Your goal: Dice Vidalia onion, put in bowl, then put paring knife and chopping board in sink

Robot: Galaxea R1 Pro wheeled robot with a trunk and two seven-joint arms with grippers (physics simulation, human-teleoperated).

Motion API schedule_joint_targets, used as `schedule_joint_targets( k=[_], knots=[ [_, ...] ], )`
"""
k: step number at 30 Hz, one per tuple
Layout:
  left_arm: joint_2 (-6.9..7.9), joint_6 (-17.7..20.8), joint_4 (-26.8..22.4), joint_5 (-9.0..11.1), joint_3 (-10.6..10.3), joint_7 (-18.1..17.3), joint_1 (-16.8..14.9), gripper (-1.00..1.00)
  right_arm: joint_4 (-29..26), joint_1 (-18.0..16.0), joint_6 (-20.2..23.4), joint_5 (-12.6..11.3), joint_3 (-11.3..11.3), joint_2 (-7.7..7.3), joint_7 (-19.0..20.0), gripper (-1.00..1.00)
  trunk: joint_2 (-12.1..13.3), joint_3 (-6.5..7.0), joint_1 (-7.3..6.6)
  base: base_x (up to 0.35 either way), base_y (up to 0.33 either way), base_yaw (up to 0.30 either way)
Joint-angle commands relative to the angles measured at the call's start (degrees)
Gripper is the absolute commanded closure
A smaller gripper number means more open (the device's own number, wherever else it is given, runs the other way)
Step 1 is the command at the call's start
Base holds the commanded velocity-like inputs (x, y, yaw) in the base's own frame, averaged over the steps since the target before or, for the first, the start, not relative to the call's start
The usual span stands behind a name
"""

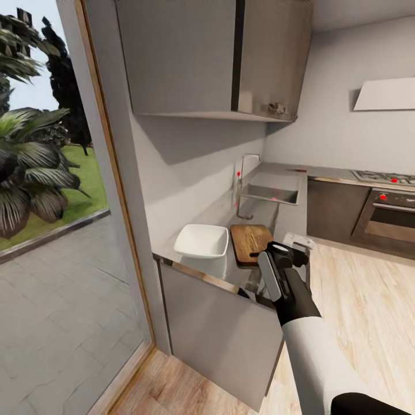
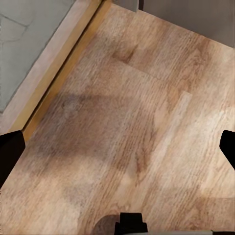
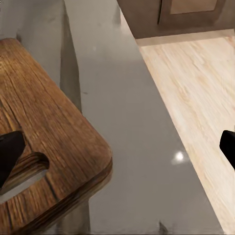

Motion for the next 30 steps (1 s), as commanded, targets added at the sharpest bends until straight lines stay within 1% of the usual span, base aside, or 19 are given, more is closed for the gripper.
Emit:
schedule_joint_targets(
  k=[1, 2, 4, 6, 8, 13, 19, 27, 30],
  knots=[
    [-0.01, -0.2, 0.0, 0.0, 0.1, 0.0, 0.0, -1.0, 0.8, 0.0, 0.3, -1.9, 0.0, 0.02, -0.3, -1.0, 0.4, 0.12, -0.23, 0.0, 0.0, 0.0],
    [-0.01, -0.2, 0.0, 0.0, 0.1, 0.0, 0.0, -1.0, 1.3, 0.0, 0.3, -3.4, 0.0, 0.02, -0.3, -1.0, 0.8, 0.3, -0.45, 0.0, 0.0, 0.0],
    [-0.01, -0.2, 0.0, 0.0, 0.1, 0.0, 0.0, -1.0, 1.8, 0.0, 0.3, -5.0, 0.0, 0.02, -0.3, -1.0, 1.6, 0.66, -0.89, 0.0, 0.0, 0.0],
    [-0.01, -0.2, 0.0, 0.0, 0.1, 0.0, 0.0, -1.0, 2.4, 0.0, 0.3, -7.9, 0.0, 0.02, -0.3, -1.0, 2.4, 1.02, -1.33, 0.0, 0.0, 0.0],
    [-0.01, -0.2, 0.0, 0.0, 0.1, 0.0, 0.0, -1.0, 3.0, 0.0, 0.3, -9.8, 0.0, 0.02, -0.3, -1.0, 3.2, 1.38, -1.77, 0.0, 0.0, 0.0],
    [-0.01, -0.2, 0.0, -0.1, 0.1, 0.0, 0.0, -1.0, 4.5, 0.0, 0.2, -10.5, 0.0, 0.02, -0.1, -1.0, 5.2, 2.28, -2.86, 0.0, 0.0, 0.0],
    [0.02, -0.2, 0.0, -0.1, 0.1, 0.0, 0.0, -1.0, 4.8, 0.0, 0.2, -10.6, -0.1, 0.02, -0.1, -1.0, 7.6, 3.35, -4.18, 0.0, 0.0, 0.0],
    [-0.01, -0.2, -0.1, -0.1, 0.1, 0.0, 0.0, -1.0, 4.8, 0.0, 0.2, -10.6, -0.2, 0.02, -0.1, -1.0, 7.6, 3.35, -4.18, 0.001, 0.0, 0.0],
    [-0.01, -0.2, 0.0, -0.1, 0.1, 0.0, 0.0, -1.0, 4.8, 0.0, 0.2, -10.6, -0.2, 0.02, -0.1, -1.0, 7.6, 3.35, -4.18, 0.111, 0.032, 0.0]
  ],
)
